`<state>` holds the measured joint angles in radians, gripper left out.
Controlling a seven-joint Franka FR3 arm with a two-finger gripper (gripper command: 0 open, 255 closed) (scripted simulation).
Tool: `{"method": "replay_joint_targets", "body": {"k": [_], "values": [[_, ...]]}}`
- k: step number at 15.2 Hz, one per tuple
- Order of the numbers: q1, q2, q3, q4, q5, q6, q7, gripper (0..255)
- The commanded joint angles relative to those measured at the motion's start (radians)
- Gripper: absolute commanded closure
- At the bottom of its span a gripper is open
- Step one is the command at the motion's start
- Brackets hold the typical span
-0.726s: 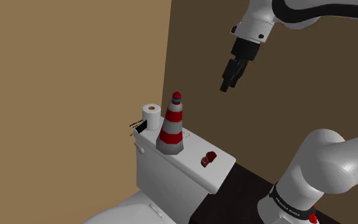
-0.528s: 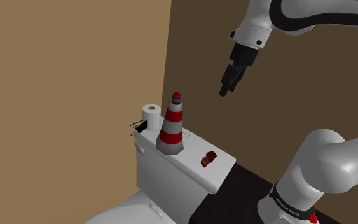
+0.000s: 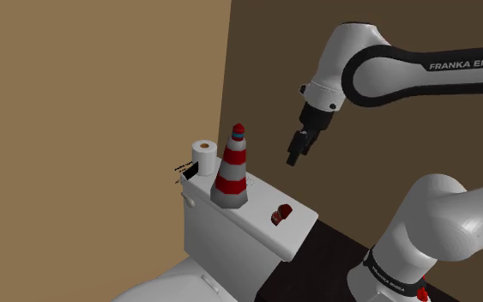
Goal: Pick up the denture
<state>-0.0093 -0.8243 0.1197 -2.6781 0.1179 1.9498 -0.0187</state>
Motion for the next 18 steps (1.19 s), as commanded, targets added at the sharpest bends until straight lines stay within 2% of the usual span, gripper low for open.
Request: {"method": "replay_joint_targets", "body": {"k": [1,6,11,18], "values": [[0.003,-0.001,0.018,-0.068,0.004,0.068,0.013,0],[0.006,0.049,0.061,-0.21,0.014,0.256,0.041,0],[0.001,0.173,0.111,-0.32,0.021,0.487,0.078,0],[-0.008,0.301,0.134,-0.358,0.023,0.651,0.09,0]]}}
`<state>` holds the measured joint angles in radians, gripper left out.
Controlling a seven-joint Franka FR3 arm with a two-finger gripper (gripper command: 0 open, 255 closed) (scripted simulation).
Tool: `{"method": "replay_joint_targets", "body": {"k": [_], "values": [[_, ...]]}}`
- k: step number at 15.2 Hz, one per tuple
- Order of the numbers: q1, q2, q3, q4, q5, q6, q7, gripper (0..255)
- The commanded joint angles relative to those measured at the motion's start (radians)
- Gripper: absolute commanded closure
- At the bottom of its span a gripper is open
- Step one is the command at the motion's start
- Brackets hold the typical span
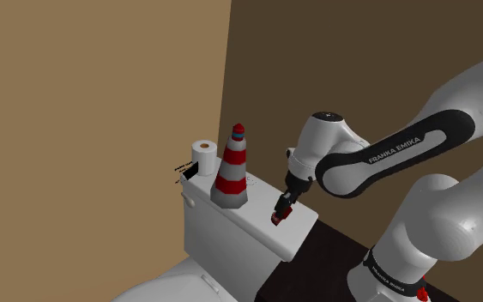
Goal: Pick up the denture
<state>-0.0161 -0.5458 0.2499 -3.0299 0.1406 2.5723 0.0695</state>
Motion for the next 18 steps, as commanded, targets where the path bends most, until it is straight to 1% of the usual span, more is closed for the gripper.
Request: {"method": "replay_joint_targets", "body": {"k": [1,3,4,13,18], "values": [[-0.004,0.043,0.007,-0.009,0.0,0.053,0.004,0],[-0.005,0.055,0.009,-0.011,-0.001,0.067,0.005,0],[-0.005,0.052,0.009,-0.011,-0.001,0.063,0.005,255],[-0.005,0.055,0.009,-0.011,-0.001,0.067,0.005,255],[0.004,-0.044,-0.006,0.01,0.0,-0.052,-0.003,255]]}}
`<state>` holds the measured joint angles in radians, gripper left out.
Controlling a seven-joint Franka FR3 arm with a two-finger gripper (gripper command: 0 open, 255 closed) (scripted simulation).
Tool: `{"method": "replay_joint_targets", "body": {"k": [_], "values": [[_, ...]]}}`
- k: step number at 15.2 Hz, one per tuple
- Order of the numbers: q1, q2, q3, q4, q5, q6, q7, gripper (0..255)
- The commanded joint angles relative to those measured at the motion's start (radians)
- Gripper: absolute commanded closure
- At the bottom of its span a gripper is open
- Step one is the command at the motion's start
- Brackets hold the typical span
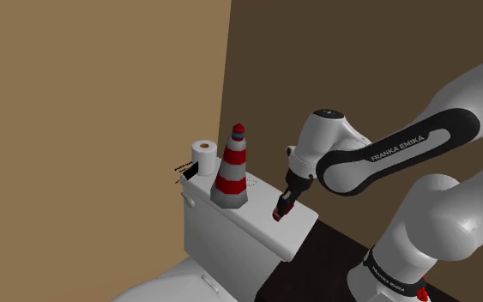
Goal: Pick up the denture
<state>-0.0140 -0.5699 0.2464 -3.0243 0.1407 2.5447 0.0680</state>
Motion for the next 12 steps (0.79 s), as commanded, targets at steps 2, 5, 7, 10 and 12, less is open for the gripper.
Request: {"method": "replay_joint_targets", "body": {"k": [2,5,7,10,12], "values": [[0.004,-0.055,-0.008,0.015,-0.001,-0.071,-0.004,255],[0.005,-0.102,-0.016,0.034,-0.004,-0.136,-0.006,255],[0.006,-0.13,-0.021,0.048,-0.007,-0.179,-0.008,255],[0.005,-0.168,-0.029,0.071,-0.011,-0.239,-0.01,255],[0.005,-0.169,-0.029,0.072,-0.011,-0.242,-0.01,255]]}}
